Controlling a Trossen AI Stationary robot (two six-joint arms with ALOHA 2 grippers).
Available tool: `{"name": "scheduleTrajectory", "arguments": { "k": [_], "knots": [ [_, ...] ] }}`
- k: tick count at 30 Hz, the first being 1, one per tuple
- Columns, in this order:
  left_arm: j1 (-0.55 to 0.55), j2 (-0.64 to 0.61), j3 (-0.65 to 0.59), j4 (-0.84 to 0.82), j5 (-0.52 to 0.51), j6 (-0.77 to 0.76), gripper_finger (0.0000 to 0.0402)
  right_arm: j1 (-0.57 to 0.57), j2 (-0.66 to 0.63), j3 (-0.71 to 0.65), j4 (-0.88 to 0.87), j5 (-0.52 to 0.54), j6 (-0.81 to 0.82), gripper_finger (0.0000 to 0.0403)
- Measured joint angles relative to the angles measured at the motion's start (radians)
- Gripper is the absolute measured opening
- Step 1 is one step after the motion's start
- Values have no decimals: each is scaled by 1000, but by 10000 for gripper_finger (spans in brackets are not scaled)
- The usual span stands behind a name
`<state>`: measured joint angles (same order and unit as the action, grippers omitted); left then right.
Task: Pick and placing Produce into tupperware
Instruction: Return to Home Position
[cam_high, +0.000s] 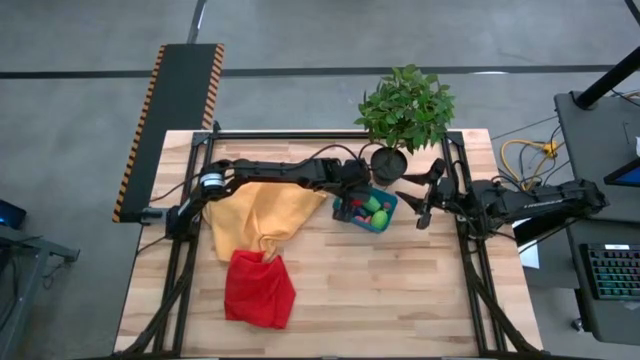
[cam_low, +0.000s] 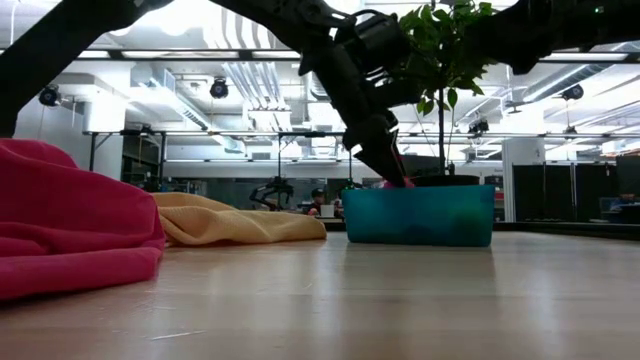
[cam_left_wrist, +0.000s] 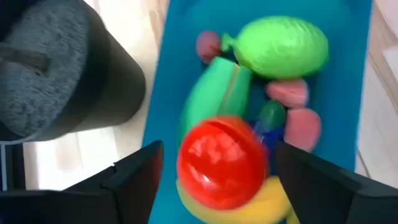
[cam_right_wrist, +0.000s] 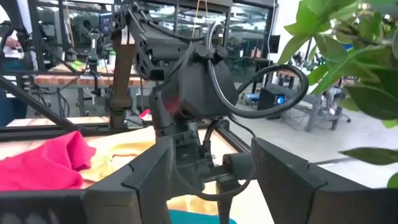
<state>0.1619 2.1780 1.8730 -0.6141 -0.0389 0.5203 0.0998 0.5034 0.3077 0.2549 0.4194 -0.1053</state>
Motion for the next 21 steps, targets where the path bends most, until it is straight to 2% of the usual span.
{"name": "scheduleTrajectory", "arguments": {
  "k": [6,11,16,19,21],
  "knots": [
    [-1,-1,-2,54,-14,14,324,0,0,0,8,0,-12,210],
    [-13,-11,4,126,-39,4,330,0,0,0,11,0,-45,210],
    [-28,-60,-2,219,132,4,320,0,-9,0,11,0,-46,210],
    [-31,-110,-12,293,222,-2,292,0,-19,0,5,-1,-45,210],
    [-33,-156,-27,322,242,-16,266,0,-27,0,-13,-6,-44,210]
  ]
}}
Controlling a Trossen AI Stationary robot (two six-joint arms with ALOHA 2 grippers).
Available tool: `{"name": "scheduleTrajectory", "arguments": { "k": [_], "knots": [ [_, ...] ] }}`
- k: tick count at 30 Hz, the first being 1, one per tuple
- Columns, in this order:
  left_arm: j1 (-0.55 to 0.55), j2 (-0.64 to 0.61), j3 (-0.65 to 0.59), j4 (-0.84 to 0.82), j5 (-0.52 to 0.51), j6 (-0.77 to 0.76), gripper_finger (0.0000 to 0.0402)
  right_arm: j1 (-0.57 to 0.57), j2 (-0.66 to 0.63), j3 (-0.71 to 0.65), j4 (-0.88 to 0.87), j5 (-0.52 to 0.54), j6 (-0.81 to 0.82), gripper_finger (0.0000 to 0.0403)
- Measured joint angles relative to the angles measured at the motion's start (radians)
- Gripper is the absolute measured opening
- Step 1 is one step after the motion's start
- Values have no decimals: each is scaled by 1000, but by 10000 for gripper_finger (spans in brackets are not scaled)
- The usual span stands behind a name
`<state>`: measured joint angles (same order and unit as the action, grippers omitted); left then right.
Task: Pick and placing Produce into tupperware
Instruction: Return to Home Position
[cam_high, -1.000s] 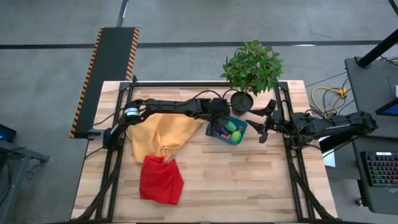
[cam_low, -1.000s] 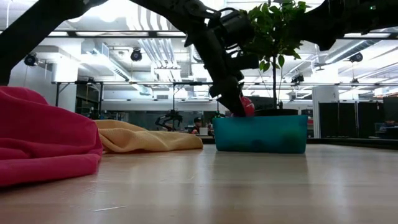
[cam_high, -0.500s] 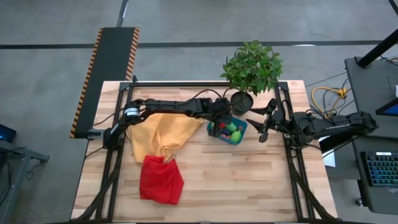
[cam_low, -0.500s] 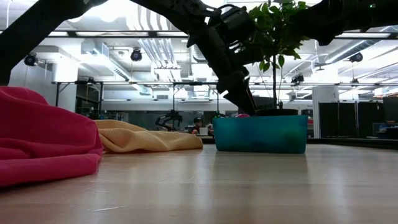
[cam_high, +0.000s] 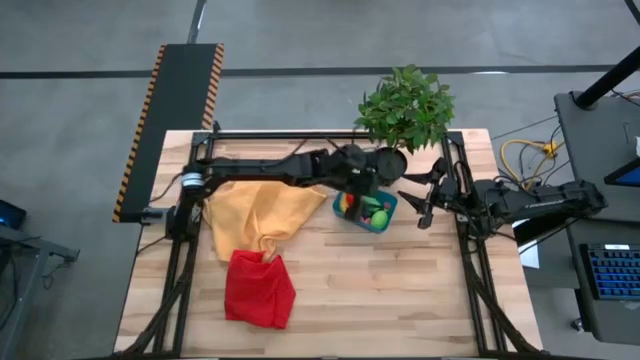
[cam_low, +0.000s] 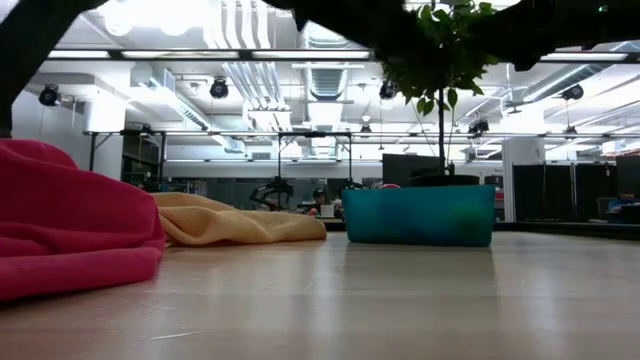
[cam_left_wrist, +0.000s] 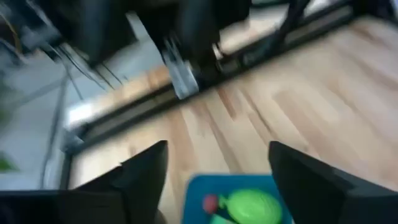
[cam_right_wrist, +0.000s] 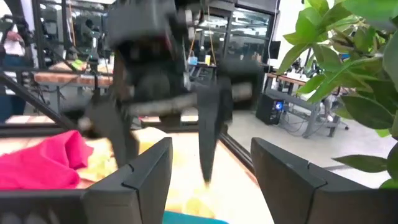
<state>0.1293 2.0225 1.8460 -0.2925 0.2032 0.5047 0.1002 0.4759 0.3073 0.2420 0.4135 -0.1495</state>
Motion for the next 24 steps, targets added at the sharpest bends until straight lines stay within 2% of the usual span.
{"name": "scheduleTrajectory", "arguments": {
  "k": [4,6,8,12,15,18,24],
  "knots": [
    [-12,-95,-29,17,1,-1,201,1,-27,0,-30,-10,50,210],
    [-17,-152,-51,23,2,-1,165,4,-45,0,-66,-49,78,210],
    [-22,-211,-83,38,3,-1,127,4,-61,0,-108,-150,85,210],
    [-21,-342,-185,112,1,-1,50,5,-92,0,-177,-426,87,209],
    [-20,-442,-287,202,0,-1,9,4,-105,0,-190,-494,108,197],
    [-21,-538,-400,291,-7,-1,8,4,-122,0,-192,-555,80,158],
    [-21,-700,-611,385,-100,-35,1,4,-197,0,-306,-546,46,25]
  ]
}}
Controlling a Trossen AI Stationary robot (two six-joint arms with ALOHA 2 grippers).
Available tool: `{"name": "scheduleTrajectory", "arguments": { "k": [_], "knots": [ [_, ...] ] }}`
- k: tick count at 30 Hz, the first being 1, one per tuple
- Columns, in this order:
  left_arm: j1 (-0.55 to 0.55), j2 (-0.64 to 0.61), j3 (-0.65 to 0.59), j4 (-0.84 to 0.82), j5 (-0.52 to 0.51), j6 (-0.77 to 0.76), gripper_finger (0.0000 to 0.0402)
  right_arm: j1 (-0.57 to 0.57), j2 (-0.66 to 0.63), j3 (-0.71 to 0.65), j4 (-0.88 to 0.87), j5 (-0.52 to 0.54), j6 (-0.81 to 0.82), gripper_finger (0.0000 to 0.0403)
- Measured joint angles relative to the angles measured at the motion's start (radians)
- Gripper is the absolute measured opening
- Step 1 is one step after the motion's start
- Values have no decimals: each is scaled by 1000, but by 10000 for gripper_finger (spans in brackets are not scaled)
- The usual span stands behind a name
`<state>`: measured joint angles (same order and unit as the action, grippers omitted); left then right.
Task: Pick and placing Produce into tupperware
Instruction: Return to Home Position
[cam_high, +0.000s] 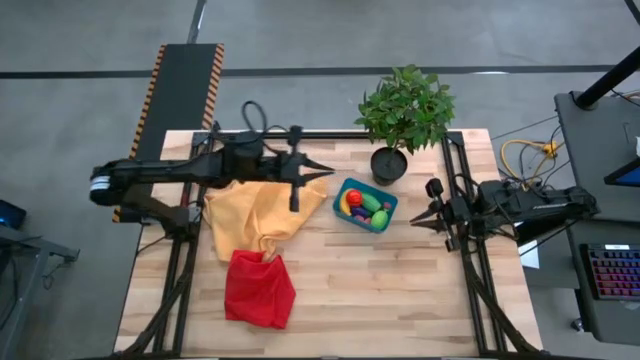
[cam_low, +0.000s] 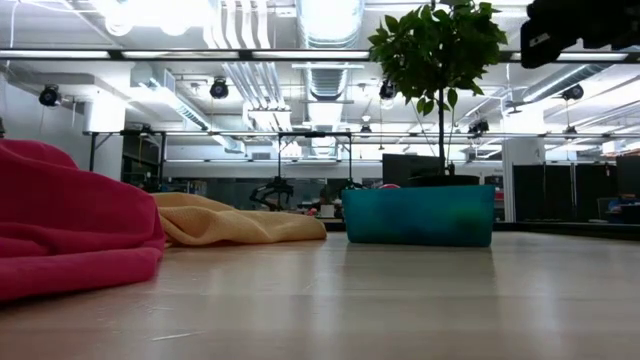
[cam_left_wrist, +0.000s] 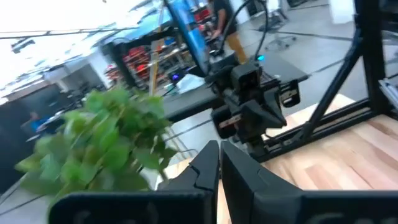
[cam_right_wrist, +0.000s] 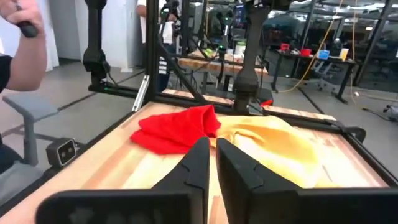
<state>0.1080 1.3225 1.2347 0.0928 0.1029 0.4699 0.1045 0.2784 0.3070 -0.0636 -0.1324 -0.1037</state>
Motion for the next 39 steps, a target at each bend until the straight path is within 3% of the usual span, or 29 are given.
{"name": "scheduleTrajectory", "arguments": {
  "k": [12,14,17,25,30,35,39],
  "knots": [
    [0,-234,-253,45,-75,-46,1,0,-157,-75,-17,78,-68,9],
    [0,-261,-287,59,-90,-46,1,0,-156,-128,90,135,-111,9],
    [0,-286,-328,85,-106,-51,1,0,-157,-199,232,138,-171,9],
    [0,-312,-380,108,-113,-71,1,-23,-160,-291,251,212,-103,8],
    [1,-308,-380,108,-112,-72,1,-92,-160,-295,205,196,-41,8],
    [3,-308,-380,88,-112,-115,1,-185,-160,-298,167,30,39,8],
    [3,-308,-380,7,-108,-158,1,-229,-159,-298,164,26,42,8]
  ]
}}
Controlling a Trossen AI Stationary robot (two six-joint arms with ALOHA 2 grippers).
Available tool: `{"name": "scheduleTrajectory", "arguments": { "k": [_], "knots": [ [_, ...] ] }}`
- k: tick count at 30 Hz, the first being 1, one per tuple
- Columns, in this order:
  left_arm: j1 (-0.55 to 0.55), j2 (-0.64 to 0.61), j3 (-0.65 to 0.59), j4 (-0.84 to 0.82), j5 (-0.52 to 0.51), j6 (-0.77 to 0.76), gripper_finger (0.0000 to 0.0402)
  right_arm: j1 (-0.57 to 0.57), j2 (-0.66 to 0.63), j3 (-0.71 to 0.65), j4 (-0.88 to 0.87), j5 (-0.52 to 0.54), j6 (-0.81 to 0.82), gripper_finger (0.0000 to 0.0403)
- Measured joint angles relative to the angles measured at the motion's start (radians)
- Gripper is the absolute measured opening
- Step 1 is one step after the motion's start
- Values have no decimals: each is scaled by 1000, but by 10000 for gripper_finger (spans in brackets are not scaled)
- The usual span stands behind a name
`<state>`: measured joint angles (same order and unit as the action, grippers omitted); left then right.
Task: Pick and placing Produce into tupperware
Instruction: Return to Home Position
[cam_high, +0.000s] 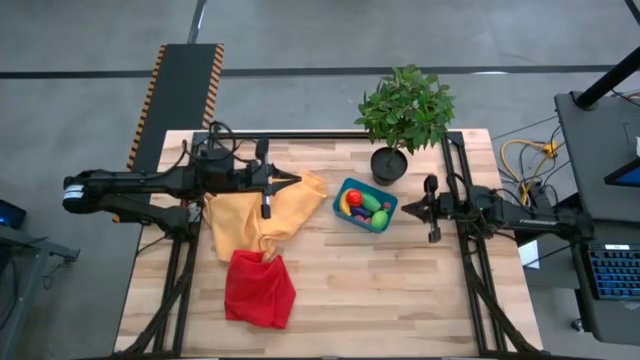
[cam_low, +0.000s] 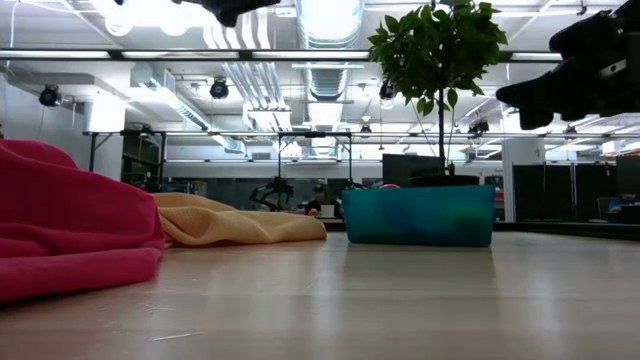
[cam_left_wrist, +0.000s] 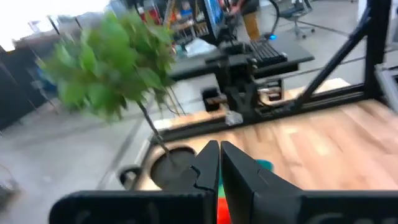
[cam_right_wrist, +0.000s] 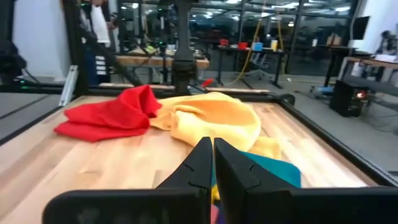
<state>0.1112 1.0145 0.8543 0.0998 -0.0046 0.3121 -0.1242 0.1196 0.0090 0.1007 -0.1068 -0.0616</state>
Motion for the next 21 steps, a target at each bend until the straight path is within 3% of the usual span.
{"name": "scheduleTrajectory", "arguments": {
  "k": [5,12,21],
  "knots": [
    [0,44,-37,-3,95,-99,1,-12,1,0,32,11,-24,8],
    [10,107,-146,121,142,-139,1,-12,1,0,80,30,-17,8],
    [165,-60,-334,173,213,-134,1,-12,1,0,84,30,-17,8]
  ]
}}
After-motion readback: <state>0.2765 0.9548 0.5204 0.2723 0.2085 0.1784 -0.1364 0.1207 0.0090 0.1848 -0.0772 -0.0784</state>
